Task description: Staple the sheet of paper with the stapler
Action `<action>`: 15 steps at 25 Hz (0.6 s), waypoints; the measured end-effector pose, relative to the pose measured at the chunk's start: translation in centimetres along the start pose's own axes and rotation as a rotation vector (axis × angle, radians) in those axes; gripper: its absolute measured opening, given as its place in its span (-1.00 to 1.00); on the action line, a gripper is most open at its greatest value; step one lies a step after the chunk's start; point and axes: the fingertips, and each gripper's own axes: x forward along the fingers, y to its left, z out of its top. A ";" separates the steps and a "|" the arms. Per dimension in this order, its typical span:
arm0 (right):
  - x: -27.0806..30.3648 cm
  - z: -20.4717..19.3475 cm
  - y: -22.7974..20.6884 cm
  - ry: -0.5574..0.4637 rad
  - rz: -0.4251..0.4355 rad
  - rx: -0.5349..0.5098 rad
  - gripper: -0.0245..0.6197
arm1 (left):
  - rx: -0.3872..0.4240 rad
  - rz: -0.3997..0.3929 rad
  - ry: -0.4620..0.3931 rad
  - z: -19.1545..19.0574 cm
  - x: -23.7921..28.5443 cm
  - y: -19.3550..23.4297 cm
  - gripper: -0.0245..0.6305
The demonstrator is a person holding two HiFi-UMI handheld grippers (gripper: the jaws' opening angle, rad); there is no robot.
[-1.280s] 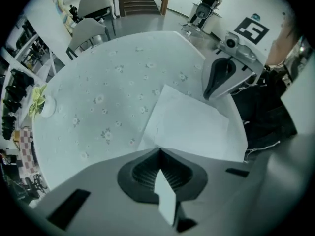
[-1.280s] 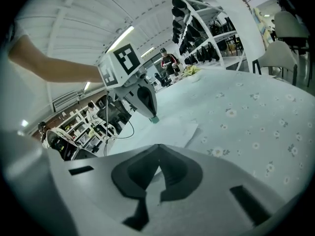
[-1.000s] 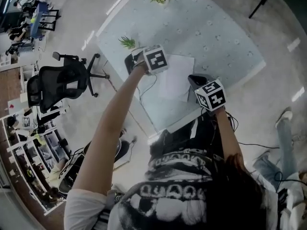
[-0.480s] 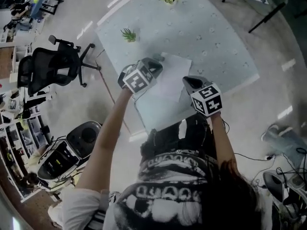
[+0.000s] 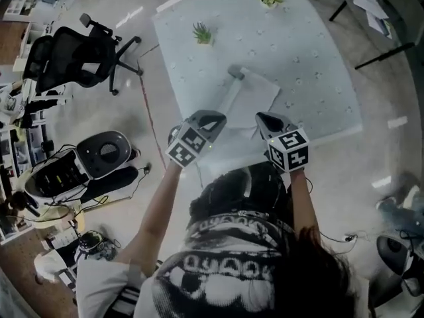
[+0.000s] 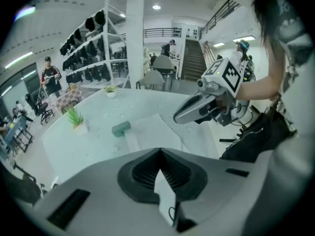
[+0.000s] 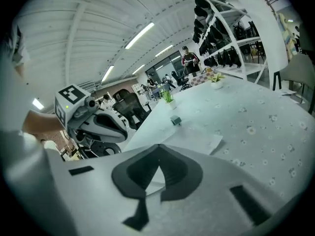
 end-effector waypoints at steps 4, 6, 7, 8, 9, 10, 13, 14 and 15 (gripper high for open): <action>0.5 0.6 2.2 -0.018 0.017 -0.033 -0.92 | -0.106 0.050 -0.049 -1.8 -2.1 -0.7 -0.92; 0.7 0.7 3.8 -0.023 0.027 -0.060 -0.92 | -0.147 0.077 -0.087 -2.4 -3.4 -1.5 -0.92; 0.7 0.7 4.6 -0.024 0.030 -0.078 -0.93 | -0.167 0.089 -0.108 -2.7 -4.1 -2.0 -0.92; 0.7 0.7 5.4 -0.025 0.030 -0.097 -0.93 | -0.184 0.098 -0.128 -3.0 -4.8 -2.5 -0.92; 0.6 0.6 6.3 -0.026 0.029 -0.116 -0.93 | -0.195 0.103 -0.145 -3.3 -5.5 -3.1 -0.92; 0.4 0.4 7.3 -0.026 0.025 -0.131 -0.93 | -0.201 0.105 -0.158 -3.8 -6.2 -3.8 -0.92; -0.4 -0.8 10.5 -0.028 0.019 -0.155 -0.93 | -0.209 0.111 -0.187 -5.5 -8.4 -6.0 -0.92; -0.8 -1.3 11.4 -0.028 0.019 -0.164 -0.93 | -0.212 0.119 -0.198 -6.1 -9.1 -6.7 -0.92; -1.2 -1.9 12.3 -0.027 0.019 -0.172 -0.93 | -0.215 0.131 -0.210 -6.7 -9.9 -7.4 -0.92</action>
